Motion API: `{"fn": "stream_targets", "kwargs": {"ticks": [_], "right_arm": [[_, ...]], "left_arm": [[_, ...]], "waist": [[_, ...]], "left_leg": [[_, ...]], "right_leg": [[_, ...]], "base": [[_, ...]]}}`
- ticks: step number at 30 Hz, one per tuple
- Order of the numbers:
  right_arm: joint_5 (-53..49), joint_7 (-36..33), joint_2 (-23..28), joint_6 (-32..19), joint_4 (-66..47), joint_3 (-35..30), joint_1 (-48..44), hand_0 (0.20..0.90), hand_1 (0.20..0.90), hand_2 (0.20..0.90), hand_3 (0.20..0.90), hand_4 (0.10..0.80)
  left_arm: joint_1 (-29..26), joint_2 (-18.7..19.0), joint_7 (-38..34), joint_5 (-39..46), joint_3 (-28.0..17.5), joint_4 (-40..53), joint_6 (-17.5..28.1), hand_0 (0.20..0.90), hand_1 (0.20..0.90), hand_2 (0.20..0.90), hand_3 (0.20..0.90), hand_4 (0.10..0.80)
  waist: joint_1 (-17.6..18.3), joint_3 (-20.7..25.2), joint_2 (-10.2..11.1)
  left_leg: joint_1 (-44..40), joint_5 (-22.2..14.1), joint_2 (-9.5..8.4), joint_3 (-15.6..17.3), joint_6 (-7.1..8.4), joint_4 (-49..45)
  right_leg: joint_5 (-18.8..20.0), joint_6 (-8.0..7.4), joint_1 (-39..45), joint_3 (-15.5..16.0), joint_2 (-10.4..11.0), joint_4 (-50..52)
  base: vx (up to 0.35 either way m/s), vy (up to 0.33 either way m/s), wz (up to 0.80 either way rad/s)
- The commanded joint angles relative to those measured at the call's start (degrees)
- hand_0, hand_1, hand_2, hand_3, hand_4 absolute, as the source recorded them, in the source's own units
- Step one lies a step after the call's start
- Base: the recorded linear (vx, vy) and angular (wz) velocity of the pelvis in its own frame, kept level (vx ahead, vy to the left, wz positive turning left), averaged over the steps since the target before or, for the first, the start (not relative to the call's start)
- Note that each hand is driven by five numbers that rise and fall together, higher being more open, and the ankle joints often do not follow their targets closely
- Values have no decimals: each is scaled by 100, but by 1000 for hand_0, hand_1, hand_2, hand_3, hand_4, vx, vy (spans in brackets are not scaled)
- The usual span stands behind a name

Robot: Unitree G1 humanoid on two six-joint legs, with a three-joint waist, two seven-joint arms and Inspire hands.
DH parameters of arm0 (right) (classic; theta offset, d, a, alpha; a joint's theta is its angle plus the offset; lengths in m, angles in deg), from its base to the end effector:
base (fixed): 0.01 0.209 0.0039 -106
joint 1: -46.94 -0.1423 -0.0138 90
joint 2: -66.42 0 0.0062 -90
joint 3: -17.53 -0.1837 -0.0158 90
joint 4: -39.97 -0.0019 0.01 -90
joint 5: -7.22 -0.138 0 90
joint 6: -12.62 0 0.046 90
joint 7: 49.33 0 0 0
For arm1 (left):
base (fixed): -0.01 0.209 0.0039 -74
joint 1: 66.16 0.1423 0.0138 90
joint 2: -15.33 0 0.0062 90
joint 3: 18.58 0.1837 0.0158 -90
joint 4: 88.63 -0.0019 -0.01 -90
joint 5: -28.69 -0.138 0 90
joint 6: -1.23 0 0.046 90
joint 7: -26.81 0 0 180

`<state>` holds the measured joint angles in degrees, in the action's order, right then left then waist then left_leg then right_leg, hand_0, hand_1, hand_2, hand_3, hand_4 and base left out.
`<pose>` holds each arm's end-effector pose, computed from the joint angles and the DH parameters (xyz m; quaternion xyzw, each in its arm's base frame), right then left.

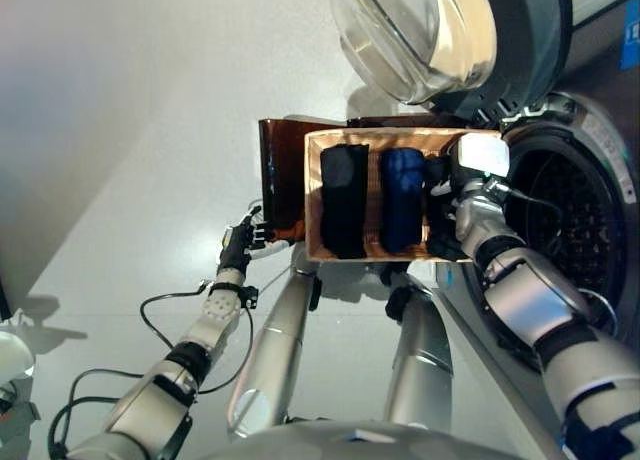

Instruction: Pick up the clothes and place them into the washing machine

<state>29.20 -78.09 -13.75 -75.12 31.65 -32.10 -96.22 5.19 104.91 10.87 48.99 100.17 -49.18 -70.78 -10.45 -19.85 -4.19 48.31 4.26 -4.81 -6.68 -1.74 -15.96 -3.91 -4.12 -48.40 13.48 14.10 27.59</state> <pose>0.3214 -0.2427 0.0639 -0.6708 0.1068 -0.1246 0.7233 0.2255 0.1613 -0.0352 0.1062 0.1529 0.0081 0.9825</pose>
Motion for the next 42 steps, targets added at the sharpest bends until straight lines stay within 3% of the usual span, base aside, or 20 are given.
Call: {"fn": "stream_targets", "kwargs": {"ticks": [1, 9, 10, 17, 18, 19, 24, 29, 31, 42], "right_arm": [[-136, 56, 283, -11, 50, -45, 441, 200, 200, 200, 200, 300], [-279, 147, 362, -63, 7, -352, 615, 200, 200, 200, 200, 300], [-386, 153, 360, -132, -114, -483, 681, 200, 200, 200, 200, 300], [-1179, 166, 305, -519, -727, -1099, 1059, 200, 200, 200, 200, 300], [-1917, 201, 239, -771, -858, -1586, 1208, 200, 200, 200, 200, 300], [-1917, 201, 240, -771, -858, -1587, 1209, 200, 200, 200, 200, 300], [-4167, 460, -72, -1477, -1112, -2696, 1412, 200, 200, 200, 200, 300], [-5217, 697, -340, -1730, -1062, -3014, 1553, 200, 200, 200, 200, 300], [-6460, 963, -616, -1985, -1142, -3379, 1666, 200, 200, 200, 200, 300], [-9835, 2328, -1664, -2755, -2055, -4598, 2412, 200, 200, 200, 200, 300]], "left_arm": [[419, 40, -90, -170, -107, -240, 27, 900, 900, 900, 900, 800], [592, 5, 75, -219, -193, -373, -54, 900, 900, 900, 900, 800], [639, -24, 96, -203, -241, -457, -59, 900, 900, 900, 900, 800], [795, -105, 147, -184, -329, -628, -6, 900, 900, 900, 900, 800], [833, -153, 153, -148, -357, -685, 41, 900, 900, 900, 900, 800], [833, -153, 153, -148, -356, -685, 41, 900, 900, 900, 900, 800], [977, -135, 196, -120, -436, -684, 164, 900, 900, 900, 900, 800], [1107, -126, 202, -192, -442, -652, 208, 900, 900, 900, 900, 800], [1105, -175, 193, -230, -377, -779, 223, 900, 900, 900, 900, 800], [1248, -503, 338, 91, -119, -619, 405, 900, 900, 900, 900, 800]], "waist": [[66, -11, -156], [121, 126, -78], [151, 162, -50], [301, 332, -18], [341, 362, -38], [339, 360, -38], [390, 417, -148], [384, 478, -250], [416, 499, -325], [555, 480, -775]], "left_leg": [[-162, -439, -50, 178, 357, -115], [-1045, -311, -15, 178, 400, 411], [-1211, -80, -11, 237, 377, 585], [-1768, -35, 33, 313, 369, 845], [-1862, -46, 33, 322, 362, 865], [-1865, -46, 33, 323, 362, 866], [-1994, -66, 20, 382, 350, 911], [-2013, -82, 43, 408, 333, 914], [-2036, -100, 55, 445, 332, 924], [-1965, -197, 24, 608, 276, 856]], "right_leg": [[290, -22, 647, -99, -120, -790], [500, -90, 1573, -45, -154, -1433], [755, -83, 1787, 12, -145, -1698], [863, -143, 2337, -42, -176, -2092], [848, -141, 2407, -61, -168, -2081], [848, -141, 2409, -62, -168, -2082], [820, -137, 2450, -89, -167, -2076], [789, -125, 2411, -155, -173, -2041], [753, -118, 2390, -203, -177, -2016], [648, -117, 2144, -472, -127, -1844]], "base": [[29, -28, -4], [30, -13, -1], [-43, 14, -2], [23, -2, -7], [7, -8, -12], [3, -11, -11], [-4, 12, -7], [-3, 6, -8], [-5, 23, -10], [-10, 53, -13]]}}
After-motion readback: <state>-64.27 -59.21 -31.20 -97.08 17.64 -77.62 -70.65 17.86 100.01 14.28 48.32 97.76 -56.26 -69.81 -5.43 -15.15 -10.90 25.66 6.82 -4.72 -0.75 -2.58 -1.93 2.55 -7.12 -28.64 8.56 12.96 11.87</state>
